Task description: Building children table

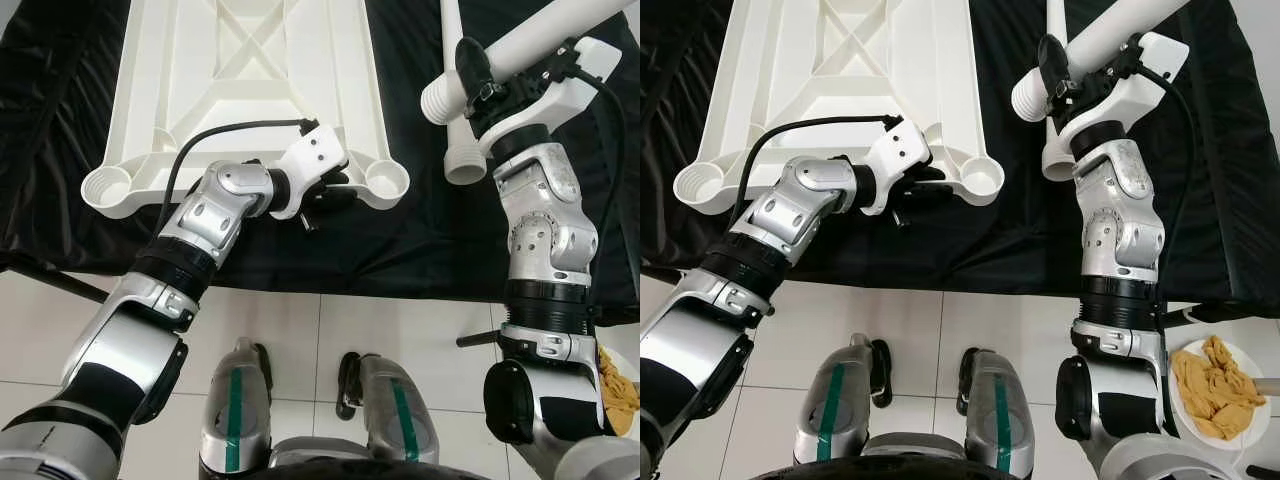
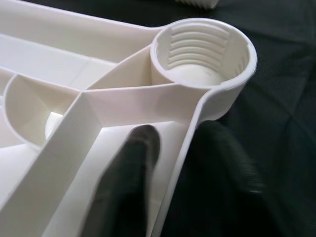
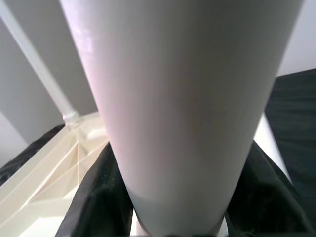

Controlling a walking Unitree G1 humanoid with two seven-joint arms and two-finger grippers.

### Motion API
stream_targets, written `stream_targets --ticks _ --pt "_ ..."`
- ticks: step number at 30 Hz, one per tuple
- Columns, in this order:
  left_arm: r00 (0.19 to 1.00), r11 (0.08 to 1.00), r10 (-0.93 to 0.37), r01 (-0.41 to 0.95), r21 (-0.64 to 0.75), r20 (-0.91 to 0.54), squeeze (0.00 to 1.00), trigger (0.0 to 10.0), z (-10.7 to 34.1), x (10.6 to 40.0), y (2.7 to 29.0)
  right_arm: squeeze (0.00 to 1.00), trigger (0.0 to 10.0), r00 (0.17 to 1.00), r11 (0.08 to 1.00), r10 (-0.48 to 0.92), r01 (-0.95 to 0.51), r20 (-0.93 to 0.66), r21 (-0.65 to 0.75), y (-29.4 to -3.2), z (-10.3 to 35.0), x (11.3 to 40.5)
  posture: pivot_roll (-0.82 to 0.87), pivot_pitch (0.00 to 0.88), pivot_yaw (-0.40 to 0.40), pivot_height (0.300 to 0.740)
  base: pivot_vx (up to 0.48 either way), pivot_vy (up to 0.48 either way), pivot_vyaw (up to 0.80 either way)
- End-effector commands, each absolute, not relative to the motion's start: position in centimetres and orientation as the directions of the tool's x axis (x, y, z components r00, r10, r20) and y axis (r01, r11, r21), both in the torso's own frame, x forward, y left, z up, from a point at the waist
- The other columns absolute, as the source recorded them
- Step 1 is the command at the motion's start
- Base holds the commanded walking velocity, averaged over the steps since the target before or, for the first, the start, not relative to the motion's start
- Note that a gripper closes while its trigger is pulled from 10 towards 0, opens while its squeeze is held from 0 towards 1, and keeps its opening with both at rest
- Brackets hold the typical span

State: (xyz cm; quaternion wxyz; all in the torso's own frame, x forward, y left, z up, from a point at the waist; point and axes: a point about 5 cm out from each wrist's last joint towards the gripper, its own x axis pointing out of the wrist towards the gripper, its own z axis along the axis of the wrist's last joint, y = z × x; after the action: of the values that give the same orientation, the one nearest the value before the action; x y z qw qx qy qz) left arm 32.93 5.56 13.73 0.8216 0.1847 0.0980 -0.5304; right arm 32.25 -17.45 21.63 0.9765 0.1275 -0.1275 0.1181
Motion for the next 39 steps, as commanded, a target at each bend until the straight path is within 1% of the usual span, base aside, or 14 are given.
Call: stream_targets --ticks 1,5,6,8,10,12,14,16,18,19,20,24,30,39 --pt "0.668 0.624 -0.691 0.744 0.24 -0.275 1.0 10.0 14.1 34.2 6.7 0.0 10.0 0.943 0.944 0.233 -0.278 0.238 0.178 -16.8 21.4 32.0 0.04 0.106 -0.011 0.74 0.0 0.0 0.0" --pt "0.644 0.603 -0.723 0.765 0.229 -0.249 1.0 10.0 14.9 33.8 6.4 0.0 10.0 0.948 0.947 0.249 -0.281 0.199 0.157 -16.5 21.0 31.9 0.05 0.106 -0.011 0.74 0.0 0.0 0.0" --pt "0.624 0.59 -0.752 0.781 0.206 -0.212 0.0 10.0 15.8 33.5 6.1 0.0 10.0 0.952 0.951 0.246 -0.274 0.184 0.141 -16.5 20.9 32.0 0.05 0.105 -0.011 0.74 0.0 0.0 0.0" --pt "0.61 0.582 -0.77 0.792 0.187 -0.186 0.0 10.0 16.4 33.3 5.9 0.0 10.0 0.954 0.954 0.244 -0.269 0.176 0.131 -16.5 20.9 32.0 0.05 0.104 -0.01 0.74 0.0 0.0 0.0" --pt "0.568 0.566 -0.819 0.823 0.052 -0.081 0.0 10.0 18.3 32.7 5.9 0.0 10.0 0.955 0.96 0.243 -0.263 0.17 0.102 -16.6 20.8 32.1 0.05 0.1 -0.007 0.74 0.0 0.0 0.0" --pt "0.568 0.566 -0.819 0.823 0.052 -0.081 0.0 10.0 18.3 32.7 5.9 0.0 10.0 0.955 0.96 0.243 -0.263 0.17 0.102 -16.6 20.8 32.1 0.05 0.1 -0.007 0.74 0.0 0.0 0.0" --pt "0.558 0.558 -0.83 0.83 -0.016 0.013 0.0 10.0 20.2 32.3 6.5 0.0 10.0 0.951 0.958 0.261 -0.277 0.165 0.08 -16.5 20.7 32.1 0.05 0.099 -0.009 0.74 0.0 0.0 0.0" --pt "0.558 0.558 -0.83 0.83 -0.016 0.013 0.0 10.0 20.2 32.3 6.5 0.0 10.0 0.951 0.958 0.261 -0.277 0.165 0.08 -16.5 20.7 32.1 0.05 0.099 -0.009 0.74 0.0 0.0 0.0" --pt "0.612 0.612 -0.787 0.79 -0.03 0.073 0.0 10.0 21.6 32.4 7.8 0.0 10.0 0.935 0.943 0.314 -0.327 0.164 0.06 -15.9 20.9 31.9 0.07 0.09 -0.018 0.74 0.0 0.0 0.0" --pt "0.612 0.612 -0.787 0.79 -0.03 0.073 0.0 10.0 21.6 32.4 7.8 0.0 10.0 0.935 0.943 0.314 -0.327 0.164 0.06 -15.9 20.9 31.9 0.07 0.09 -0.018 0.74 0.0 0.0 0.0" --pt "0.651 0.651 -0.753 0.758 -0.036 0.093 0.0 10.0 21.9 32.5 8.4 0.0 10.0 0.92 0.929 0.356 -0.368 0.162 0.048 -15.4 21.0 31.7 0.07 0.085 -0.02 0.74 0.0 0.0 0.0" --pt "0.719 0.716 -0.684 0.694 -0.075 0.119 0.0 10.0 21.7 32.6 9.2 0.0 10.0 0.875 0.883 0.457 -0.468 0.158 0.042 -14.3 21.2 31.0 0.07 0.078 -0.027 0.74 0.0 0.0 0.0" --pt "0.766 0.765 -0.639 0.642 -0.053 0.066 0.0 10.0 20.3 32.1 9.0 0.0 10.0 0.834 0.84 0.536 -0.542 0.134 0.014 -13.3 21.1 30.3 0.08 0.072 -0.031 0.74 0.0 0.0 0.0" --pt "0.777 0.774 -0.627 0.629 -0.074 0.054 0.0 10.0 19.7 31.6 8.8 0.0 10.0 0.826 0.828 0.557 -0.56 0.085 0.024 -13.5 20.5 29.5 0.07 0.057 -0.03 0.74 0.0 0.0 0.0"
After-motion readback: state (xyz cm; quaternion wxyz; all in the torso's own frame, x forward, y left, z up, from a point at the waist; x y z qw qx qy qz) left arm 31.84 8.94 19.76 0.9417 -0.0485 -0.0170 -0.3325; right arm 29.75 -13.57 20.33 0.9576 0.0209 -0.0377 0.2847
